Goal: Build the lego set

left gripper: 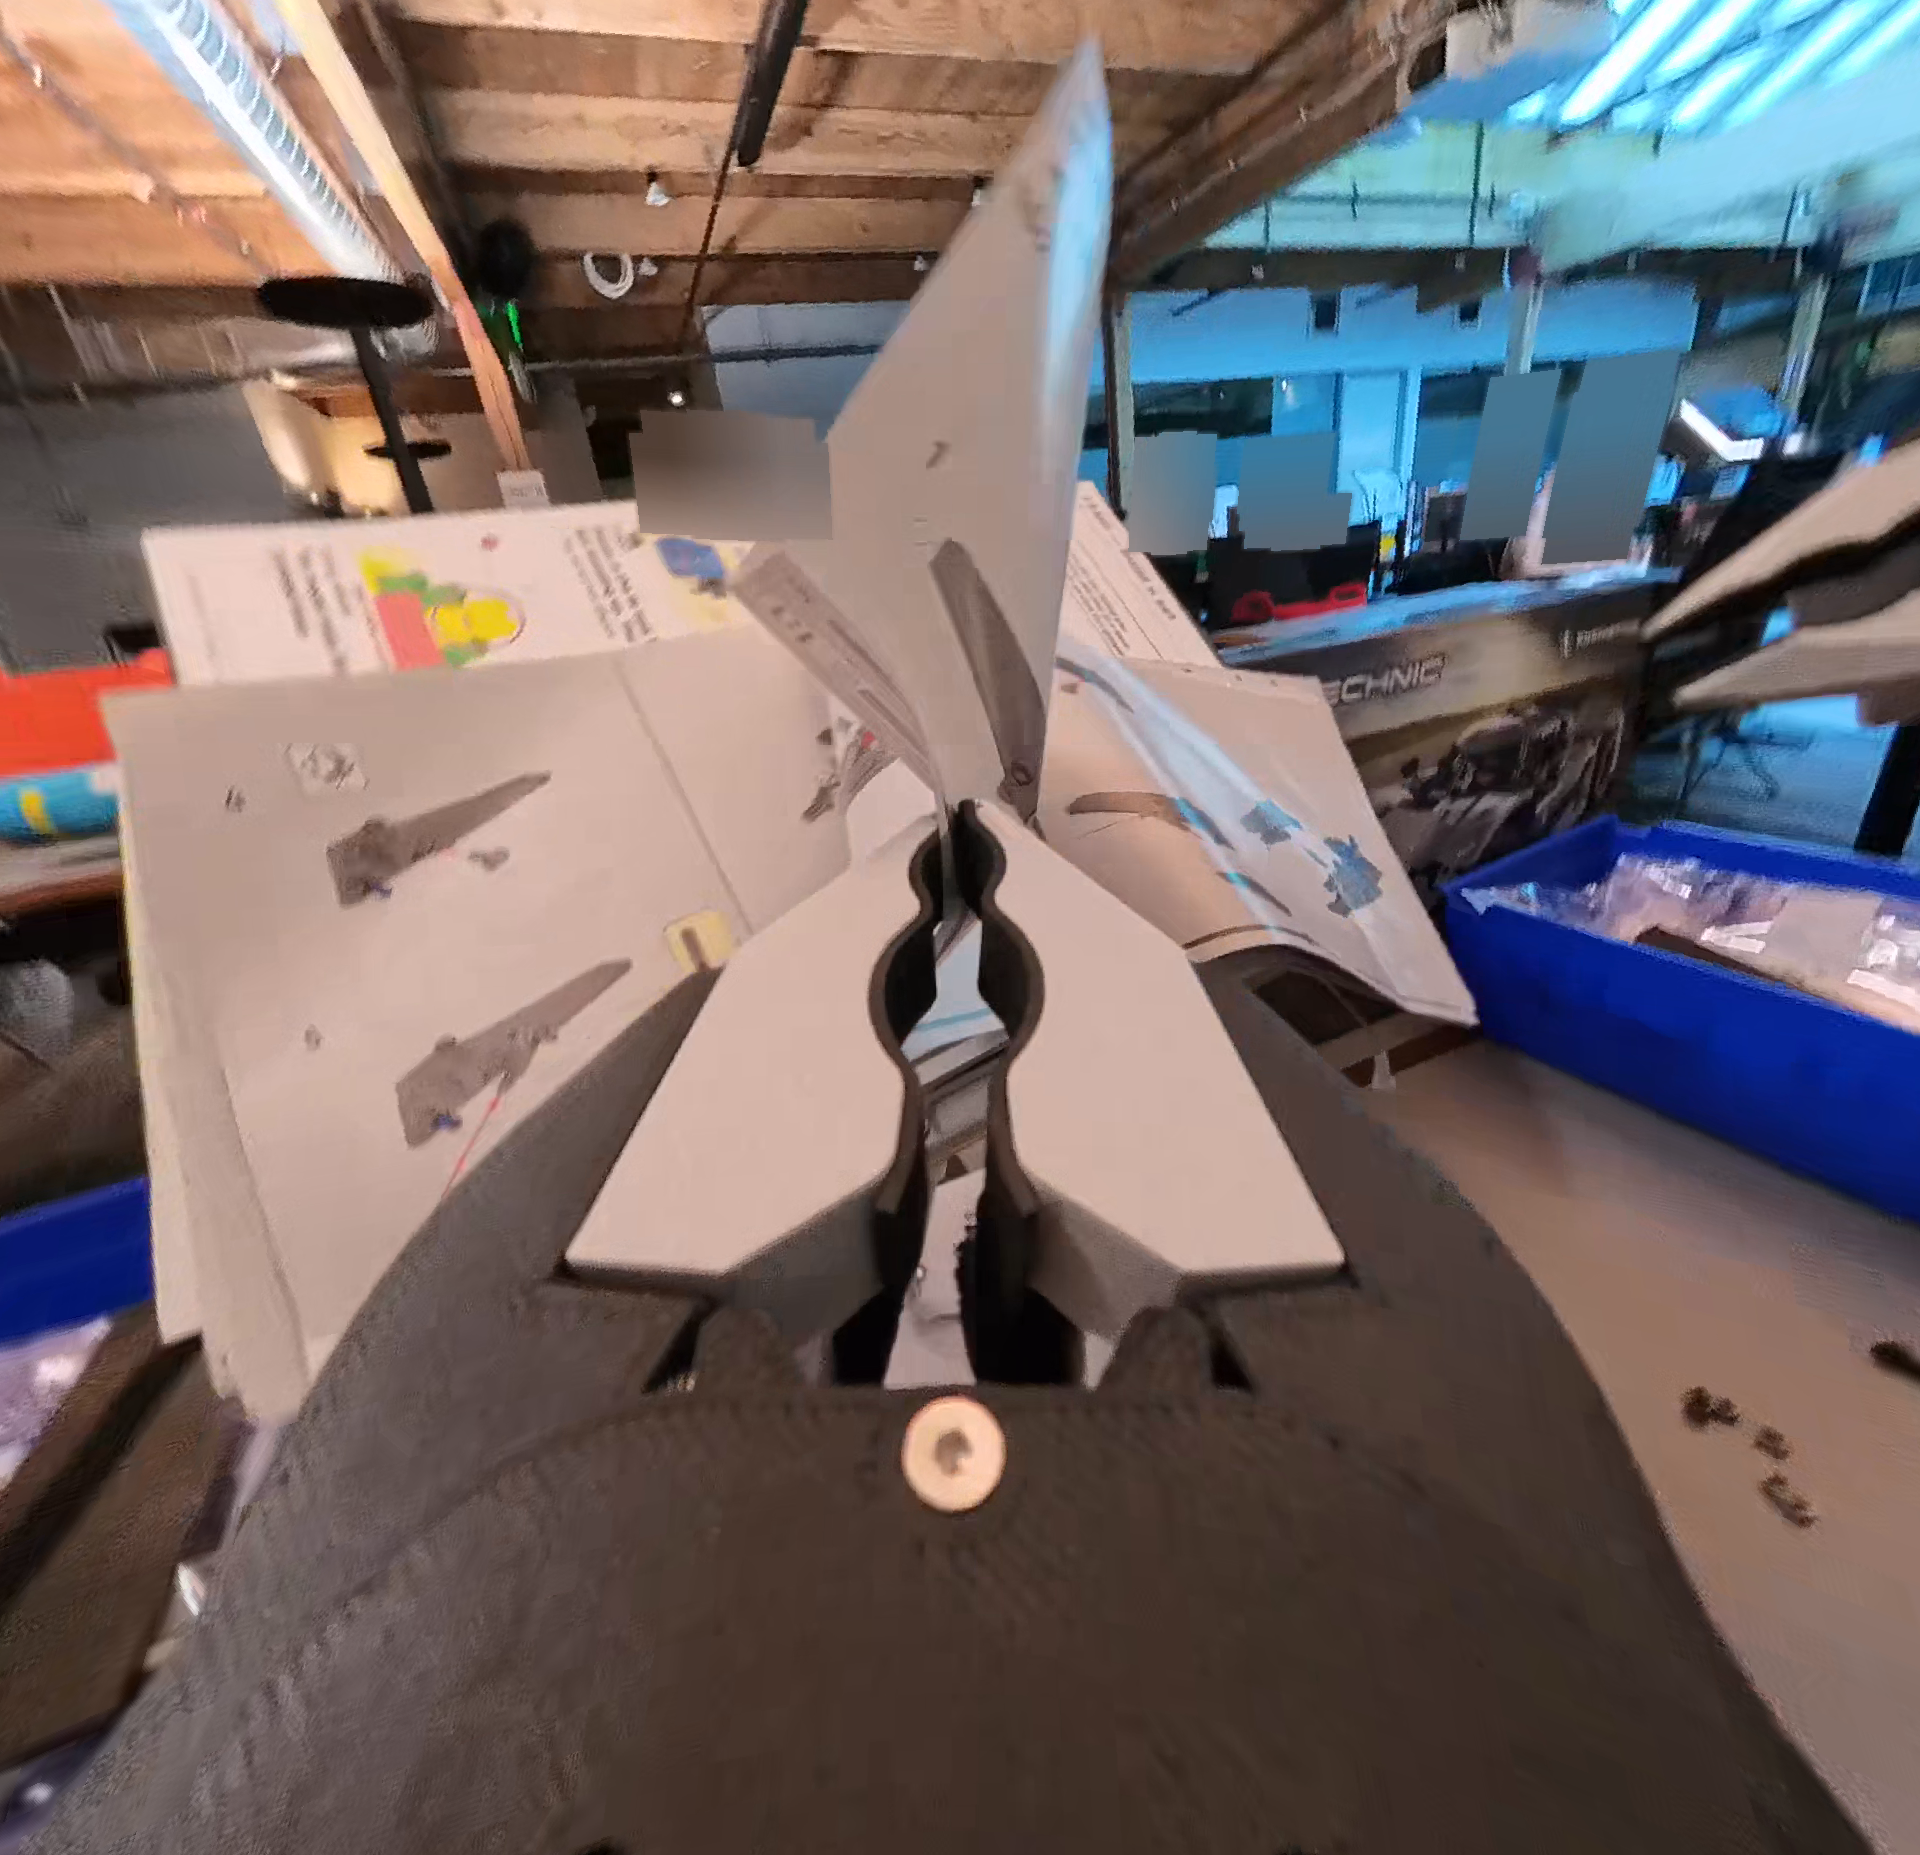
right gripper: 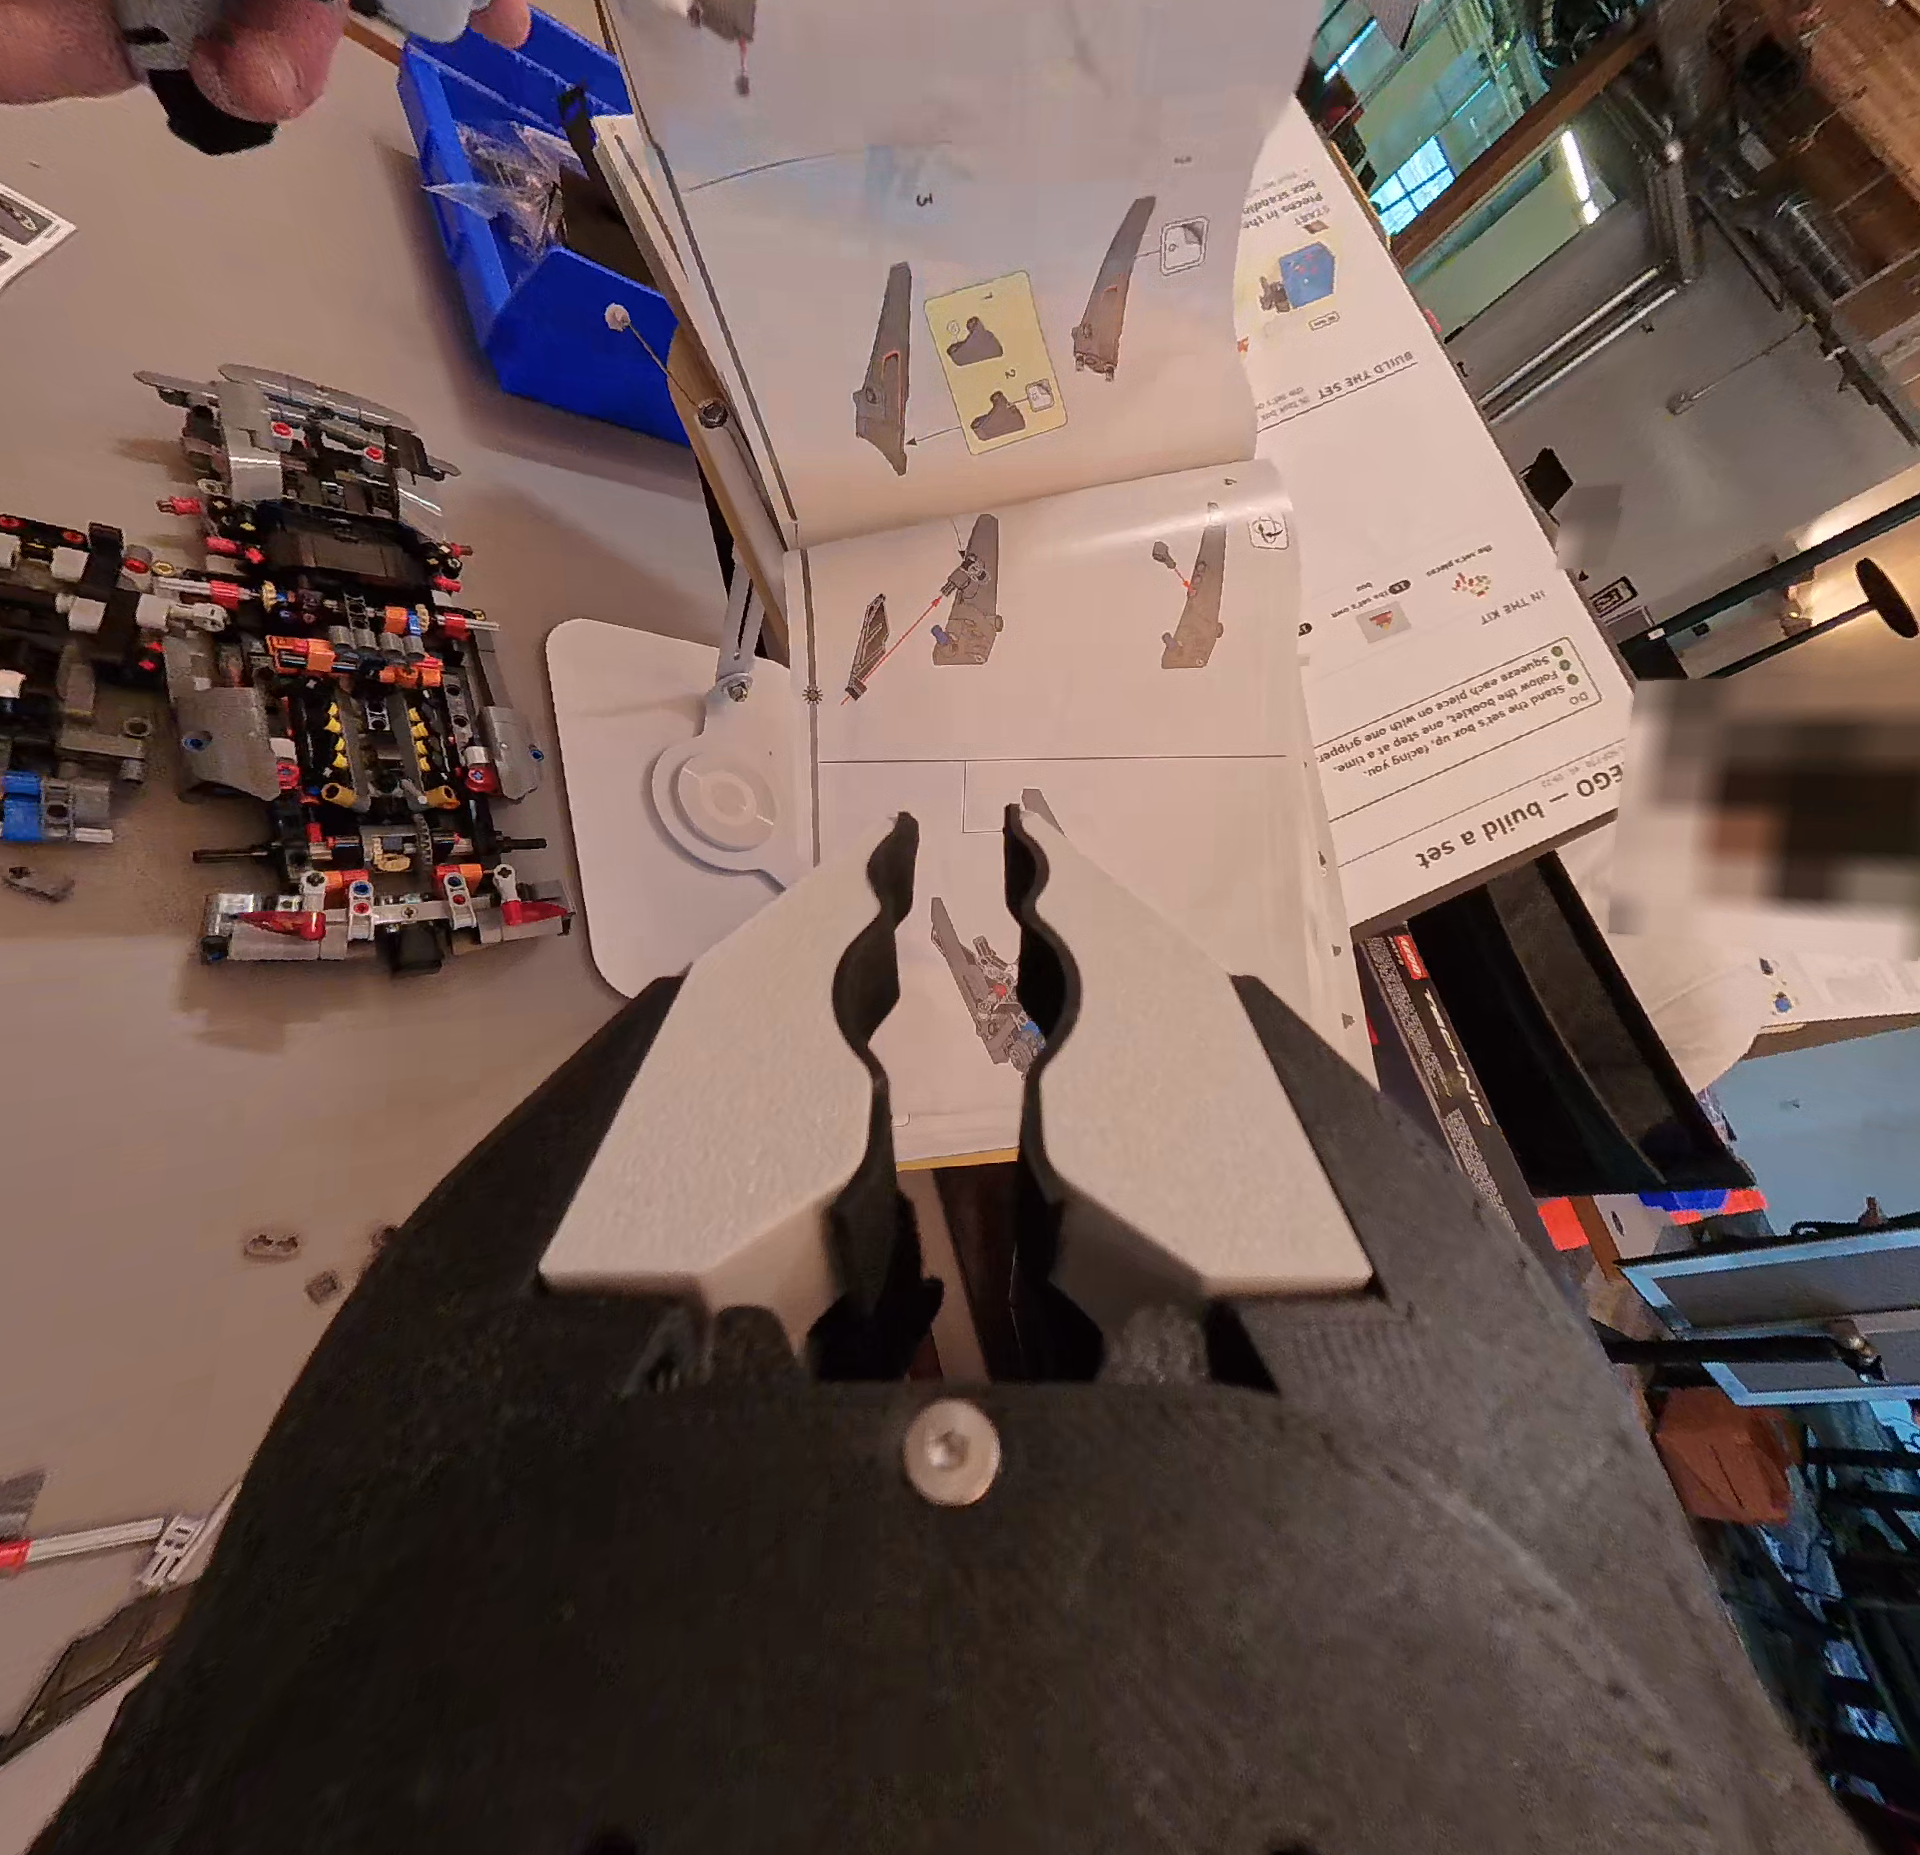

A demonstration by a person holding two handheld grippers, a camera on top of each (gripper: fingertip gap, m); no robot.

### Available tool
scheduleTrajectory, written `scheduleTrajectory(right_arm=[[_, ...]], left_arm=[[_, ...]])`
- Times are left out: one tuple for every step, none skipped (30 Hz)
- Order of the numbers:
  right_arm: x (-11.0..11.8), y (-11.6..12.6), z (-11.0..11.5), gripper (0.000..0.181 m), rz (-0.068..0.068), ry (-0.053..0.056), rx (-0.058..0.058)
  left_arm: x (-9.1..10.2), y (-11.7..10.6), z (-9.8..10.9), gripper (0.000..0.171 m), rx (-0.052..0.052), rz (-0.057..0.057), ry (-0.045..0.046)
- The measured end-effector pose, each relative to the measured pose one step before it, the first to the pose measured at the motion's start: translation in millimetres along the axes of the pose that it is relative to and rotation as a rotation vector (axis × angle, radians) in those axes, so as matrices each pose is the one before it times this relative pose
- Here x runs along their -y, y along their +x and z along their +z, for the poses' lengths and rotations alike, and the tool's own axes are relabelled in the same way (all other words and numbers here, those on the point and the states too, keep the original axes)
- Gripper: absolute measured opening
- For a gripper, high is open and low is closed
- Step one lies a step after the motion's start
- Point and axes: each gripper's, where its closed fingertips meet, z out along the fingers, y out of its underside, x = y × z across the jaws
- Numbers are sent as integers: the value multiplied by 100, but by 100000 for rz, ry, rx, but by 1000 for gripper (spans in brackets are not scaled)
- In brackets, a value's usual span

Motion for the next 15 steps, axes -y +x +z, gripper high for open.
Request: scheduleTrajectory(right_arm=[[-2,-13,-5,15,-76,-12,8],[8,4,-3,15,31,6,3],[-13,2,-14,15,39,-33,-14],[-22,23,0,15,56,-64,-68],[-34,30,-10,15,125,15,-40],[-28,23,-7,15,149,57,-5],[-43,42,12,15,170,-69,-63],[-77,54,3,15,182,-215,-152],[-57,42,9,15,96,-227,-165],[-41,36,-16,15,50,-142,-136],[-9,25,-17,15,85,-6,-107],[-6,35,-30,15,170,24,-155],[-38,95,-20,16,458,-178,-389],[-67,151,-18,16,620,-248,-571],[-92,170,-12,16,645,-182,-664]], left_arm=[[-191,-978,-248,0,1154,-5080,1098],[-160,-949,-212,0,1140,-4623,964],[-165,-838,-191,0,1097,-3619,725],[-176,-700,-159,0,1283,-1904,255],[-197,-573,-128,0,1321,-667,-127],[-209,-418,-98,0,988,-381,-142],[-224,-328,-79,0,742,-648,-271],[-284,-395,-96,0,1169,-494,-628],[-235,-405,-139,0,1211,-351,-440],[-211,-489,-165,0,1331,-851,-244],[-214,-602,-170,0,1737,-1525,-288],[-205,-735,-198,4,2151,-1357,-359],[-26,-985,-293,11,3498,-1500,200],[262,-1154,-427,20,4519,-1853,1555],[555,-1107,-516,26,4909,-992,2394]])
